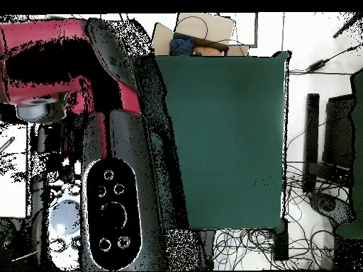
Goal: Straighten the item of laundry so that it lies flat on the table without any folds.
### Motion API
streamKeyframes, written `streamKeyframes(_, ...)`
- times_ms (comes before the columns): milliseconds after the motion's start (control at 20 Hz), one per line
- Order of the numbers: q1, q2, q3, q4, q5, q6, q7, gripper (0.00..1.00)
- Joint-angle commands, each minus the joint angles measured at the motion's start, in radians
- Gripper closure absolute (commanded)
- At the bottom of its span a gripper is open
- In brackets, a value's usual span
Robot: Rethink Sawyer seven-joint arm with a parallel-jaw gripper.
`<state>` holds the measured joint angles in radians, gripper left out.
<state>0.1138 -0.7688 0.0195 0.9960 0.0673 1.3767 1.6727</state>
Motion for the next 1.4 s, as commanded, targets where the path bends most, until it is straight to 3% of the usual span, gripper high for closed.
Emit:
streamKeyframes(50, -0.113, -0.002, 0.082, 0.434, 0.063, -0.381, -0.013, 1.0)
streamKeyframes(400, -0.229, 0.015, 0.199, 0.558, 0.092, -0.555, -0.15, 1.0)
streamKeyframes(800, -0.361, 0.015, 0.327, 0.656, 0.064, -0.65, -0.194, 1.0)
streamKeyframes(1000, -0.457, 0.053, 0.41, 0.685, 0.002, -0.669, -0.275, 1.0)
streamKeyframes(1200, -0.561, 0.118, 0.482, 0.746, -0.099, -0.785, -0.354, 1.0)
streamKeyframes(1400, -0.594, 0.149, 0.5, 0.792, -0.179, -0.867, -0.307, 1.0)
